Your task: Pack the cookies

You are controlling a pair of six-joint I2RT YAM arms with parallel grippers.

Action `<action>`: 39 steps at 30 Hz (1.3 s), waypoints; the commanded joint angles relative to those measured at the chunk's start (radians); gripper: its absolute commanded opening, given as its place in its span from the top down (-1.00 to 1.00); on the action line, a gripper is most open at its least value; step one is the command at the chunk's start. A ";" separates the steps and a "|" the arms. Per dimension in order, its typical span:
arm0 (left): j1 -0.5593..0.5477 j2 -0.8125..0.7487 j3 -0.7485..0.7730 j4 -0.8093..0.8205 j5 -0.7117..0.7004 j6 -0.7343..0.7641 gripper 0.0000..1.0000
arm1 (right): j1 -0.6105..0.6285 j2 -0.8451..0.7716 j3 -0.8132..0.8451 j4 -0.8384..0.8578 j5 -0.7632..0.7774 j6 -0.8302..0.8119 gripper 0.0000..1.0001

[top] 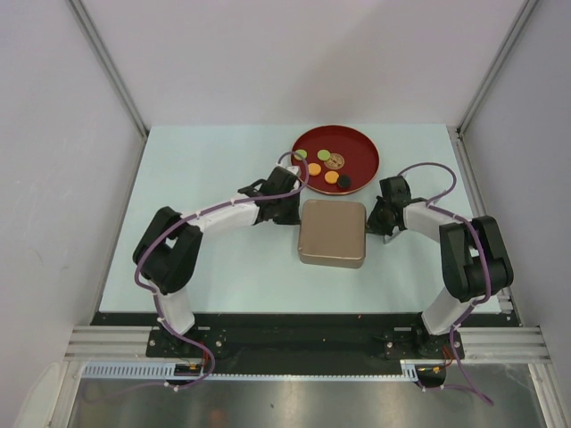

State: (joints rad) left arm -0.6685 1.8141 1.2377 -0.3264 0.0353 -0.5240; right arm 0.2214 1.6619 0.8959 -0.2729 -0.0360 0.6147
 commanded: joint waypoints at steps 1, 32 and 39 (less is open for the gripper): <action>-0.020 -0.006 0.003 0.033 0.031 -0.018 0.88 | 0.009 0.015 0.000 0.031 -0.054 0.028 1.00; 0.001 -0.041 0.016 -0.017 -0.025 -0.005 0.45 | -0.088 -0.183 -0.002 -0.071 0.005 -0.003 0.86; 0.046 -0.073 -0.012 -0.013 -0.034 -0.010 0.42 | -0.030 -0.364 0.009 -0.017 -0.027 0.028 0.95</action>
State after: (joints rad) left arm -0.6472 1.8084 1.2354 -0.3477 0.0231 -0.5236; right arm 0.1532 1.4109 0.8848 -0.3374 -0.0578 0.6258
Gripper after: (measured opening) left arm 0.287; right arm 0.032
